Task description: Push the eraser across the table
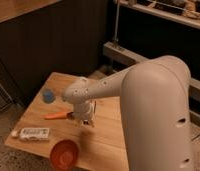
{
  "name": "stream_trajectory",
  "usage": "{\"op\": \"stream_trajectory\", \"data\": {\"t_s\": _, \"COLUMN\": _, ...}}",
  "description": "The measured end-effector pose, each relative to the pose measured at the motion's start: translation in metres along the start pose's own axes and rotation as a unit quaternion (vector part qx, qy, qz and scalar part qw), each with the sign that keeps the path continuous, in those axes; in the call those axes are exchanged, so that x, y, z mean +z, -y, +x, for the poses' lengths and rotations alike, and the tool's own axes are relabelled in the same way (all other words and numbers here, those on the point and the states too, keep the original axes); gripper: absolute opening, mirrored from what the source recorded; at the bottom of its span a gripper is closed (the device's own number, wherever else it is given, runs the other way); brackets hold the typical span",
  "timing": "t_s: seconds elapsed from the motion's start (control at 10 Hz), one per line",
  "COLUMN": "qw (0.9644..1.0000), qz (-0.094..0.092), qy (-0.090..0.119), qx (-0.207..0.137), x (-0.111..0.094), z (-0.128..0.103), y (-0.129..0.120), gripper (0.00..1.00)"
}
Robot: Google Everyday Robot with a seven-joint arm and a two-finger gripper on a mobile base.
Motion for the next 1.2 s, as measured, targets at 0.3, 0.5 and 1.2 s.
{"op": "stream_trajectory", "data": {"t_s": 0.3, "qw": 1.0, "qz": 0.005, "qy": -0.007, "qx": -0.002, "x": 0.006, "z": 0.004, "y": -0.003, "gripper": 0.57}}
{"op": "stream_trajectory", "data": {"t_s": 0.5, "qw": 0.9999, "qz": 0.006, "qy": -0.01, "qx": -0.003, "x": 0.01, "z": 0.005, "y": -0.006, "gripper": 0.57}}
{"op": "stream_trajectory", "data": {"t_s": 1.2, "qw": 0.9995, "qz": 0.006, "qy": -0.016, "qx": 0.027, "x": 0.021, "z": -0.004, "y": -0.003, "gripper": 0.49}}
